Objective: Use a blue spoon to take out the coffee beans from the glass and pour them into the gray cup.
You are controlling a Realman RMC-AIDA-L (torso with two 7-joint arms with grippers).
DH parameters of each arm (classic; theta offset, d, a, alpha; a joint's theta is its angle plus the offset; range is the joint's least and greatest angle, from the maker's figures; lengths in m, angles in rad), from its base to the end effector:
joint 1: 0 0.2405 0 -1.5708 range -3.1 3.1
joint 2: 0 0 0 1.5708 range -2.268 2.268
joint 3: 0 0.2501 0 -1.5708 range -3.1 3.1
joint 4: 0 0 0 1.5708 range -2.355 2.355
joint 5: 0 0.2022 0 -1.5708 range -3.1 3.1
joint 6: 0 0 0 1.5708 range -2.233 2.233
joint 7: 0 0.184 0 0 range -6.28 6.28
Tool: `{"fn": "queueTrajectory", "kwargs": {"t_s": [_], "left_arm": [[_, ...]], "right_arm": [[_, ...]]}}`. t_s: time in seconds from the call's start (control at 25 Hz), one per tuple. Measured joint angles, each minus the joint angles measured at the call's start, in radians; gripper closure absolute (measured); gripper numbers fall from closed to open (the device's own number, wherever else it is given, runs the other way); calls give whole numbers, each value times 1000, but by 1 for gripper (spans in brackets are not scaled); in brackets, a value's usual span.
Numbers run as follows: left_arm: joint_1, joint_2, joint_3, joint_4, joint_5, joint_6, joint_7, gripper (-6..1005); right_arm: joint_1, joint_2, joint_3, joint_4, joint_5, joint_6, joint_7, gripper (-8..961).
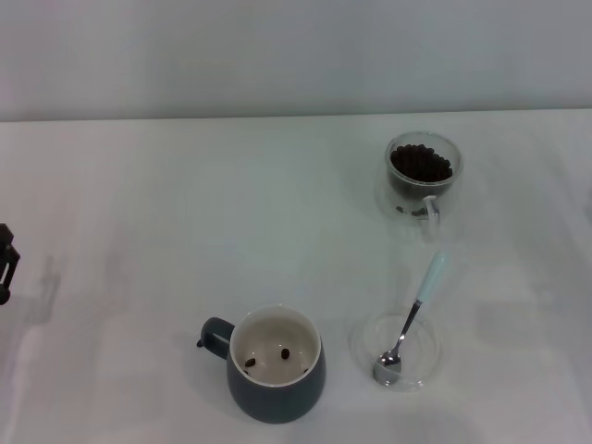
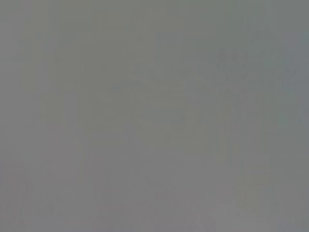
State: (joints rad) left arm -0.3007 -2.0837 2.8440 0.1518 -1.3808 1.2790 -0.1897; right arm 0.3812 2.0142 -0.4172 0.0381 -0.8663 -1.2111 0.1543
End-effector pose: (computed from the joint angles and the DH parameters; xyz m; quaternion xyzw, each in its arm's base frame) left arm -0.3504 0.3038 -0.0188 -0.6720 -0.2897 -0.2960 0.6139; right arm 0.3927 0.3309 0.0525 -0.6313 0.2603 0.2213 0.6962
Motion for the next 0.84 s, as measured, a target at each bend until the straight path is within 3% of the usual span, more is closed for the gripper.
{"fn": "queueTrajectory", "kwargs": {"t_s": [0.28, 0.84], "left_arm": [[-22, -2, 0, 16, -52, -8, 2, 336], [-39, -2, 0, 38, -68, -26, 2, 336]], "right_arm": [[29, 1, 3, 0, 2, 125, -1, 109], [38, 1, 5, 1, 4, 144, -3, 109]]}}
